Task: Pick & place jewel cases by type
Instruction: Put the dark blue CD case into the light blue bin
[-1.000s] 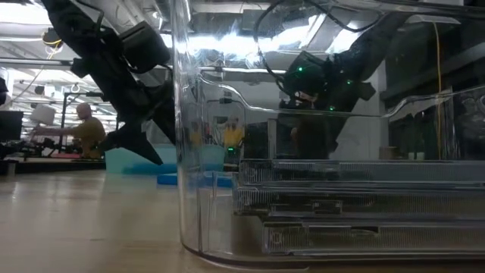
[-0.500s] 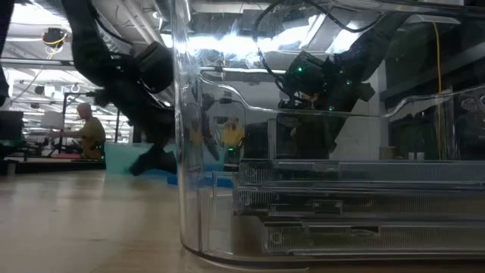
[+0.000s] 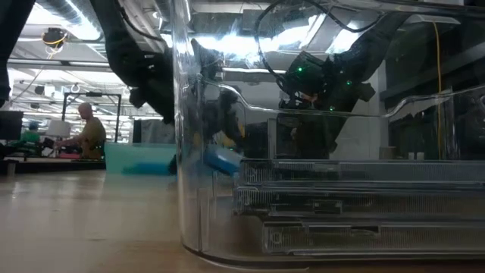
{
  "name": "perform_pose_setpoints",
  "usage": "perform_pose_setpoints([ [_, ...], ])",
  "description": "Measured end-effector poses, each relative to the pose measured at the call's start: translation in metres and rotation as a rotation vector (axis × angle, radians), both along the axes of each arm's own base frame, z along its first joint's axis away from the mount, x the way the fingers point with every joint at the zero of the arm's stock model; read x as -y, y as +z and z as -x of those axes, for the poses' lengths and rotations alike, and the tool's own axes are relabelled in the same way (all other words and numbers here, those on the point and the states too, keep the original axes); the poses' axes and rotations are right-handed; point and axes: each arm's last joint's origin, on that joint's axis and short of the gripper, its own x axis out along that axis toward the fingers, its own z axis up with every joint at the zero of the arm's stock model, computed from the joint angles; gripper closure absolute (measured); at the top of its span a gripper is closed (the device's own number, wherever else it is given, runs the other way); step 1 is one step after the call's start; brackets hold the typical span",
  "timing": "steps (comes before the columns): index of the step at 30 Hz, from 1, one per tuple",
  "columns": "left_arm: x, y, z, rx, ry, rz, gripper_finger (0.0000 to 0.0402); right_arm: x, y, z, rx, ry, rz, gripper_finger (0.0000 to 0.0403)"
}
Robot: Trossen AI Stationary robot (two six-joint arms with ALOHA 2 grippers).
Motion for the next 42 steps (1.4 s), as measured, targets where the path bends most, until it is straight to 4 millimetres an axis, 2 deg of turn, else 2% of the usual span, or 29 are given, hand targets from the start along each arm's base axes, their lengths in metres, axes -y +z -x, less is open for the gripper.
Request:
perform_pose_setpoints([
  [7, 0.000, 0.003, -0.002, 0.010, 0.003, 0.005, 0.0163, 0.001, 0.000, 0.000, 0.001, -0.001, 0.002, 0.0396],
  [11, 0.002, 0.003, -0.002, 0.008, -0.033, 0.040, 0.0182, 0.002, 0.000, 0.001, -0.004, 0.010, 0.009, 0.0396],
  [22, 0.011, 0.012, -0.008, 0.095, -0.098, 0.068, 0.0331, 0.011, -0.001, 0.005, -0.022, -0.008, -0.003, 0.0396],
  [28, 0.012, 0.018, -0.011, 0.166, -0.104, 0.057, 0.0391, 0.019, 0.004, 0.012, -0.045, -0.030, -0.019, 0.0396],
  [31, 0.011, 0.025, -0.013, 0.220, -0.103, 0.049, 0.0394, 0.024, 0.015, 0.021, -0.067, -0.050, 0.036, 0.0396],
  [35, 0.005, 0.045, -0.010, 0.292, -0.106, -0.009, 0.0394, 0.030, 0.045, 0.035, -0.053, -0.083, 0.145, 0.0396],
  [42, -0.018, 0.100, 0.010, 0.449, -0.055, -0.206, 0.0396, 0.038, 0.108, 0.068, 0.074, -0.193, 0.288, 0.0396],
])
